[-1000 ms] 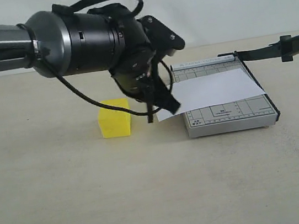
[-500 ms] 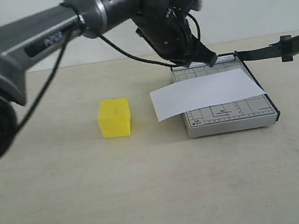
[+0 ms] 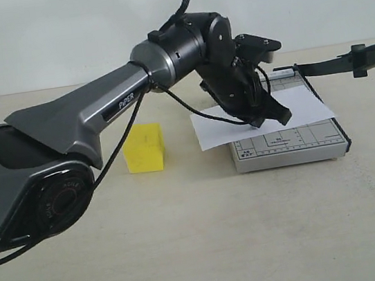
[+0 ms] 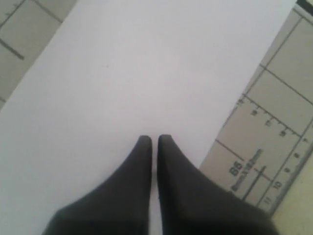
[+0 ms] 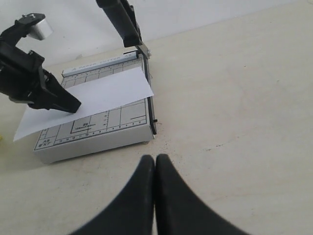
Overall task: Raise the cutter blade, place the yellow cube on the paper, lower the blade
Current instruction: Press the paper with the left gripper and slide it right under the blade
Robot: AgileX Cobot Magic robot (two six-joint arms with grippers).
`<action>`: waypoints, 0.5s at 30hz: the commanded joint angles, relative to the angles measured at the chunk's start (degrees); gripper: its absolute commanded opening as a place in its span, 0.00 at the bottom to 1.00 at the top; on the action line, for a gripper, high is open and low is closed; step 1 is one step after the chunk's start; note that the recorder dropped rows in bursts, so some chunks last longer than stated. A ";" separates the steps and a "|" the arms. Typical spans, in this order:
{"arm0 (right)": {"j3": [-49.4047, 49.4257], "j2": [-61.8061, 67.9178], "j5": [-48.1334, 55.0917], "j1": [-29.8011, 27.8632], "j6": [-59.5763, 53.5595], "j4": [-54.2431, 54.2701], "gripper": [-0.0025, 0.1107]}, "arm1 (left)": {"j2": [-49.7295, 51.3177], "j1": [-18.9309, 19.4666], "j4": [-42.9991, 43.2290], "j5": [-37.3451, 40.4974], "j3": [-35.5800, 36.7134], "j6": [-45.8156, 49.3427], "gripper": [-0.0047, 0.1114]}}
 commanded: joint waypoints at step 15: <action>-0.01 0.06 -0.31 -0.05 -0.26 0.28 0.02 | 4.19 -0.13 -8.61 -5.49 -0.02 14.50 0.08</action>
